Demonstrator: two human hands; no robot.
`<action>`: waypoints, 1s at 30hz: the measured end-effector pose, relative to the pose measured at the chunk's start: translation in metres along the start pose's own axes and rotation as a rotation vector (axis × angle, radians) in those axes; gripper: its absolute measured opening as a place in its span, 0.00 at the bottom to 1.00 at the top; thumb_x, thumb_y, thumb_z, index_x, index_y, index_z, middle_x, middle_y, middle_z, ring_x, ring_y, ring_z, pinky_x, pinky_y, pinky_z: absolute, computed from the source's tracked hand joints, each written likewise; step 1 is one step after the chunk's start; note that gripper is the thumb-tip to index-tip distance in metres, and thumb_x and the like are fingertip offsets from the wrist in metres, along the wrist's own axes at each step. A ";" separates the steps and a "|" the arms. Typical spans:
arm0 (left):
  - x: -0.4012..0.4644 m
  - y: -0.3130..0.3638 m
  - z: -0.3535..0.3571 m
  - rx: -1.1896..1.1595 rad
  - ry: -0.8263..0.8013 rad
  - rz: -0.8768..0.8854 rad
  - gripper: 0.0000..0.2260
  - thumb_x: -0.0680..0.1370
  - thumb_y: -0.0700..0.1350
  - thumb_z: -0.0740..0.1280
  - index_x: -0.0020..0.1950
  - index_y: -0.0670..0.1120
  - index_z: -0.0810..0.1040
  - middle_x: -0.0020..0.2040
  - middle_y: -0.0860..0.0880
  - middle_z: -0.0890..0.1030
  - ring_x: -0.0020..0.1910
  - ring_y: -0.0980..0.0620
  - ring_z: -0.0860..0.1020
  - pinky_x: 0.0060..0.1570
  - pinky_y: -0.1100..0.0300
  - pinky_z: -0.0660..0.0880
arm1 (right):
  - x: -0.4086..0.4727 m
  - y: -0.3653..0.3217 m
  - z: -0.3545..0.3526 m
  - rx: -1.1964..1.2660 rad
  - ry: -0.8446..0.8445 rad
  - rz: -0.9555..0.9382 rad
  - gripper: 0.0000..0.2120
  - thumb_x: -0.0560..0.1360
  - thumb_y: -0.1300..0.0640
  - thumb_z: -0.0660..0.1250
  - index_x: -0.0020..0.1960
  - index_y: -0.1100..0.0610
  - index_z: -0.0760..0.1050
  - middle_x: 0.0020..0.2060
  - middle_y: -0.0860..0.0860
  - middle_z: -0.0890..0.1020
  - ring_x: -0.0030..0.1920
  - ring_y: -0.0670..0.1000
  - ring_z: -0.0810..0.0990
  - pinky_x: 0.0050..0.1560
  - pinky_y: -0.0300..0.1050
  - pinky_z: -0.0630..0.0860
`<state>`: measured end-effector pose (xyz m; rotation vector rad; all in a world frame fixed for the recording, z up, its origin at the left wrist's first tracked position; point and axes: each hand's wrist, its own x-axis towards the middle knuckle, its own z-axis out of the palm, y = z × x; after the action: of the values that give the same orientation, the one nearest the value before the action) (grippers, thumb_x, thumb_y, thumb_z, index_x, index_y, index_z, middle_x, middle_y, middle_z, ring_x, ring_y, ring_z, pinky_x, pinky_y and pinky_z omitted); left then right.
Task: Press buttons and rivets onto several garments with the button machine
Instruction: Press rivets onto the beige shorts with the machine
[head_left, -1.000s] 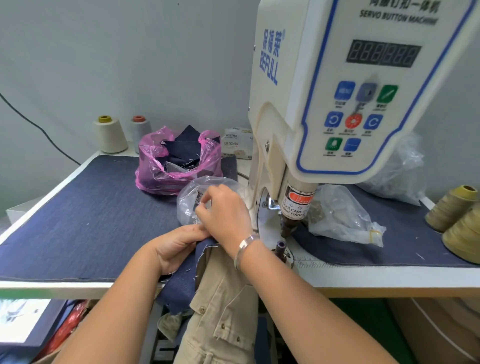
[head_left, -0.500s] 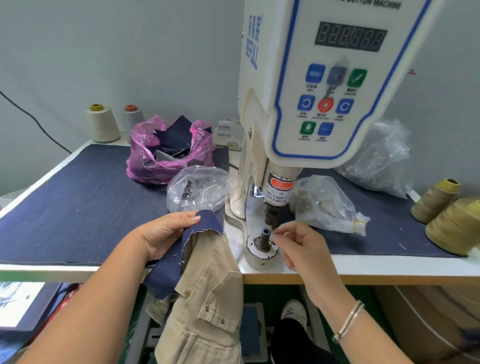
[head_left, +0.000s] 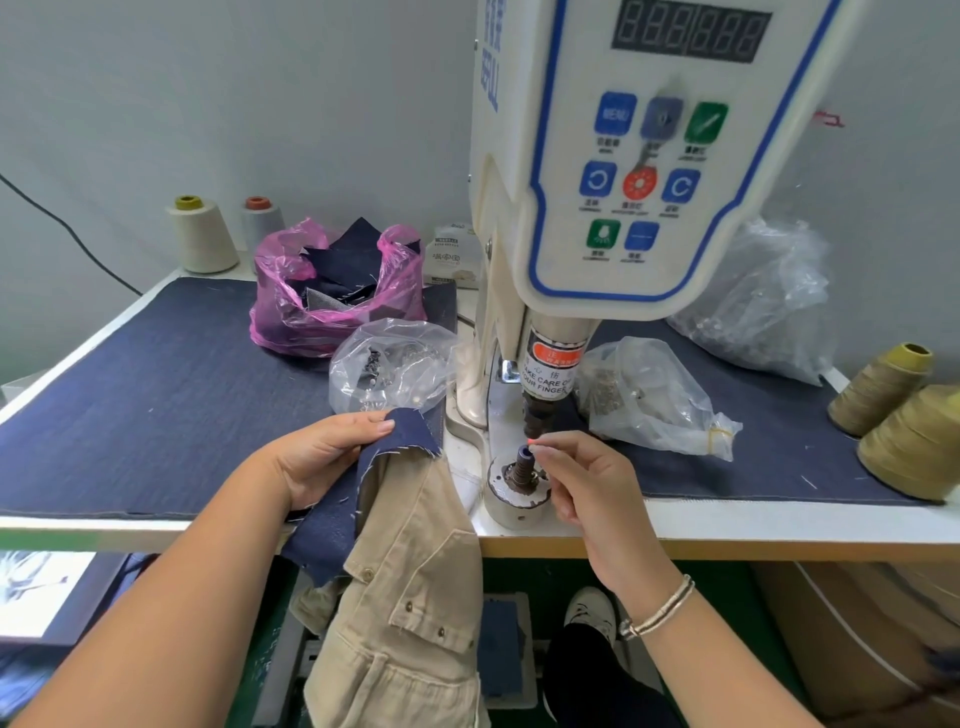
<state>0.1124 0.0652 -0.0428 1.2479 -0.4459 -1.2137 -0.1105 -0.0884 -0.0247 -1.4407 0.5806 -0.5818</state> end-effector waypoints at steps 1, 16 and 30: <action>0.000 0.000 0.000 0.003 0.002 0.002 0.10 0.72 0.44 0.67 0.47 0.45 0.86 0.46 0.43 0.85 0.44 0.49 0.84 0.41 0.59 0.80 | 0.001 -0.001 0.000 -0.038 0.012 -0.030 0.08 0.74 0.60 0.69 0.40 0.49 0.83 0.24 0.44 0.75 0.24 0.41 0.68 0.25 0.31 0.65; 0.001 0.000 -0.003 0.033 -0.027 0.017 0.10 0.74 0.44 0.66 0.49 0.45 0.86 0.48 0.44 0.85 0.46 0.49 0.84 0.43 0.60 0.80 | 0.006 0.004 -0.012 -0.752 0.086 -0.592 0.06 0.74 0.60 0.69 0.48 0.51 0.83 0.30 0.42 0.78 0.34 0.45 0.75 0.35 0.27 0.69; -0.024 0.025 0.064 0.500 -0.622 -0.150 0.04 0.76 0.38 0.66 0.49 0.42 0.79 0.43 0.47 0.81 0.40 0.55 0.79 0.44 0.64 0.75 | -0.046 -0.006 0.008 -0.292 -0.339 -0.183 0.18 0.69 0.45 0.67 0.59 0.36 0.73 0.55 0.37 0.79 0.59 0.41 0.77 0.59 0.33 0.72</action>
<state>0.0627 0.0522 0.0081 1.3126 -1.1841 -1.6840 -0.1385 -0.0514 -0.0178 -1.8356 0.2721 -0.3905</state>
